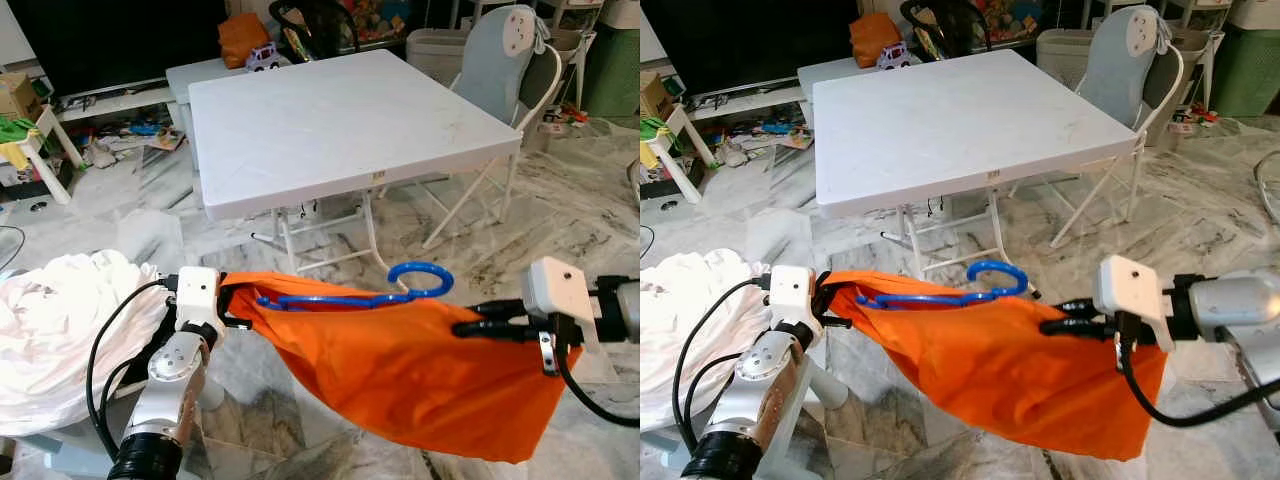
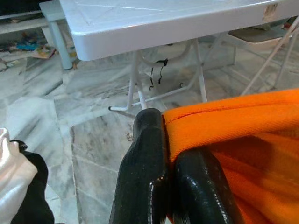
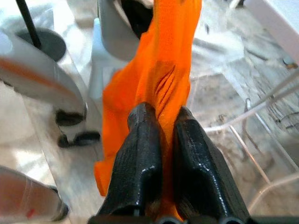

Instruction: Hang hanger

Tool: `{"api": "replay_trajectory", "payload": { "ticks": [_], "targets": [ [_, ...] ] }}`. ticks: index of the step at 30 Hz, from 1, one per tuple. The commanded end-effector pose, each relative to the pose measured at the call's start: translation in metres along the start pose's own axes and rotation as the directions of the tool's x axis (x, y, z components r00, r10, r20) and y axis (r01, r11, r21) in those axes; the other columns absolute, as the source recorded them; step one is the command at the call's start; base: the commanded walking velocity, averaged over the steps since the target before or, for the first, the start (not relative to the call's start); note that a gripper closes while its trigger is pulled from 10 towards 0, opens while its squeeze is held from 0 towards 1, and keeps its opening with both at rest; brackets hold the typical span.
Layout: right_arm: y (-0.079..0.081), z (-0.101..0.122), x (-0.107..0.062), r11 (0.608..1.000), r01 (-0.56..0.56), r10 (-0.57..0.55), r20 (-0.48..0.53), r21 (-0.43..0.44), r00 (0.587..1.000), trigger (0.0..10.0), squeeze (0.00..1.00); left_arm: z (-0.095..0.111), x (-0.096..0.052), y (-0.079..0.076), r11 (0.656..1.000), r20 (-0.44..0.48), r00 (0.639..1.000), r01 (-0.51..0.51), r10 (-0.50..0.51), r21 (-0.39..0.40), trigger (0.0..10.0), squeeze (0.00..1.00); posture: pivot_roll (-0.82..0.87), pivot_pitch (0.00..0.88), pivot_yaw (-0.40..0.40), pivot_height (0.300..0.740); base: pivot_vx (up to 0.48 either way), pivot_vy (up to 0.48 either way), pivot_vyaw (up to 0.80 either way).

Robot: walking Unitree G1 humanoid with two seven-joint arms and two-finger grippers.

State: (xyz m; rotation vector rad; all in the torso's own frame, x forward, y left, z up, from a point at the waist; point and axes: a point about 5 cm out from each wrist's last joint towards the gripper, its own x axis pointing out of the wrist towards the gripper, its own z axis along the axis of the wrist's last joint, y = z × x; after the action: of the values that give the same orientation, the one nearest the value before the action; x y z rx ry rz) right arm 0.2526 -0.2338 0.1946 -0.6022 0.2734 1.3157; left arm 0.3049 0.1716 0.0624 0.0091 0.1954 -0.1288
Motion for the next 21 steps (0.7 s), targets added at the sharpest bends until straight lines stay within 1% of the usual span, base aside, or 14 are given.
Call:
{"api": "replay_trajectory", "payload": {
  "ticks": [1, 3, 5, 6, 9, 10, 11, 12, 13, 14, 15, 18, 19, 21],
  "targets": [
    [-0.008, 0.023, -0.017, 0.998, 0.023, -0.020, 0.060, -0.057, 0.998, 10.0, 0.00, -0.011, -0.007, 0.032, 0.994, -0.079, 0.991, -0.110, 0.108, -0.026, 0.0, 0.00, -0.13, 0.000, 0.106, 0.740, 0.000, 0.000, 0.00],
    [-0.013, 0.029, -0.018, 0.997, 0.059, -0.053, 0.099, -0.053, 0.994, 10.0, 0.00, -0.014, -0.008, 0.028, 0.995, -0.092, 0.992, -0.094, 0.092, -0.025, 0.0, 0.00, -0.13, 0.000, 0.106, 0.740, 0.000, 0.000, 0.00],
    [-0.022, 0.033, -0.019, 0.990, 0.128, -0.119, 0.140, -0.054, 0.983, 10.0, 0.00, -0.018, -0.009, 0.020, 0.998, -0.103, 0.993, -0.054, 0.051, -0.025, 0.0, 0.00, -0.13, 0.000, 0.106, 0.740, 0.000, 0.000, 0.00],
    [-0.028, 0.035, -0.019, 0.983, 0.176, -0.167, 0.168, -0.045, 0.972, 10.0, 0.00, -0.021, -0.010, 0.014, 0.999, -0.116, 0.993, -0.024, 0.020, -0.033, 0.0, 0.00, -0.13, 0.000, 0.105, 0.740, 0.000, 0.000, 0.00],
    [-0.036, 0.037, -0.016, 0.967, 0.253, -0.246, 0.225, -0.006, 0.943, 10.0, 0.00, -0.027, -0.014, -0.001, 0.998, -0.134, 0.990, 0.050, -0.054, -0.032, 0.0, 0.00, -0.13, 0.000, 0.102, 0.740, 0.000, 0.000, 0.00],
    [-0.038, 0.038, -0.012, 0.960, 0.281, -0.275, 0.248, 0.013, 0.929, 10.0, 0.00, -0.028, -0.015, -0.007, 0.997, -0.126, 0.989, 0.080, -0.081, -0.012, 3.9, 0.00, -0.13, 0.000, 0.100, 0.740, 0.000, 0.000, 0.00],
    [-0.040, 0.038, -0.009, 0.954, 0.300, -0.296, 0.264, 0.027, 0.918, 10.0, 0.00, -0.029, -0.016, -0.012, 0.995, -0.120, 0.988, 0.100, -0.099, 0.002, 10.0, 0.00, -0.13, 0.000, 0.100, 0.740, 0.000, 0.000, 0.00],
    [-0.043, 0.039, -0.004, 0.943, 0.329, -0.331, 0.285, 0.053, 0.900, 10.0, 0.00, -0.029, -0.017, -0.018, 0.993, -0.105, 0.987, 0.122, -0.121, 0.003, 10.0, 0.06, -0.13, 0.000, 0.098, 0.740, 0.000, 0.000, 0.00],
    [-0.045, 0.040, 0.006, 0.930, 0.358, -0.366, 0.305, 0.084, 0.879, 10.0, 0.00, -0.028, -0.019, -0.027, 0.989, -0.083, 0.986, 0.147, -0.148, -0.011, 10.0, 1.00, -0.12, 0.000, 0.092, 0.740, 0.000, 0.000, 0.00],
    [-0.045, 0.040, 0.006, 0.930, 0.358, -0.366, 0.305, 0.084, 0.879, 10.0, 0.00, -0.028, -0.019, -0.027, 0.989, -0.083, 0.986, 0.147, -0.148, -0.011, 10.0, 1.00, -0.12, 0.000, 0.092, 0.740, 0.000, 0.000, 0.00],
    [-0.044, 0.038, 0.017, 0.930, 0.355, -0.368, 0.311, 0.099, 0.876, 10.0, 0.00, -0.026, -0.020, -0.034, 0.984, -0.061, 0.982, 0.177, -0.177, 0.000, 10.0, 1.00, -0.12, 0.000, 0.088, 0.740, 0.000, 0.000, 0.00],
    [-0.041, 0.034, 0.028, 0.935, 0.341, -0.355, 0.297, 0.098, 0.887, 10.0, 0.00, -0.021, -0.022, -0.041, 0.974, -0.019, 0.975, 0.220, -0.219, 0.053, 10.0, 1.00, -0.11, 0.000, 0.079, 0.740, 0.000, 0.000, 0.00],
    [-0.042, 0.030, 0.034, 0.936, 0.338, -0.352, 0.272, 0.096, 0.896, 10.0, 0.00, -0.019, -0.025, -0.045, 0.963, -0.002, 0.966, 0.256, -0.257, 0.080, 10.0, 1.00, -0.11, 0.000, 0.078, 0.740, 0.000, 0.000, 0.00],
    [-0.043, 0.025, 0.038, 0.936, 0.342, -0.353, 0.241, 0.088, 0.904, 10.0, 0.00, -0.020, -0.027, -0.049, 0.953, -0.001, 0.958, 0.287, -0.288, 0.099, 10.0, 1.00, -0.11, 0.000, 0.078, 0.740, 0.000, 0.000, 0.00]
  ]
}}
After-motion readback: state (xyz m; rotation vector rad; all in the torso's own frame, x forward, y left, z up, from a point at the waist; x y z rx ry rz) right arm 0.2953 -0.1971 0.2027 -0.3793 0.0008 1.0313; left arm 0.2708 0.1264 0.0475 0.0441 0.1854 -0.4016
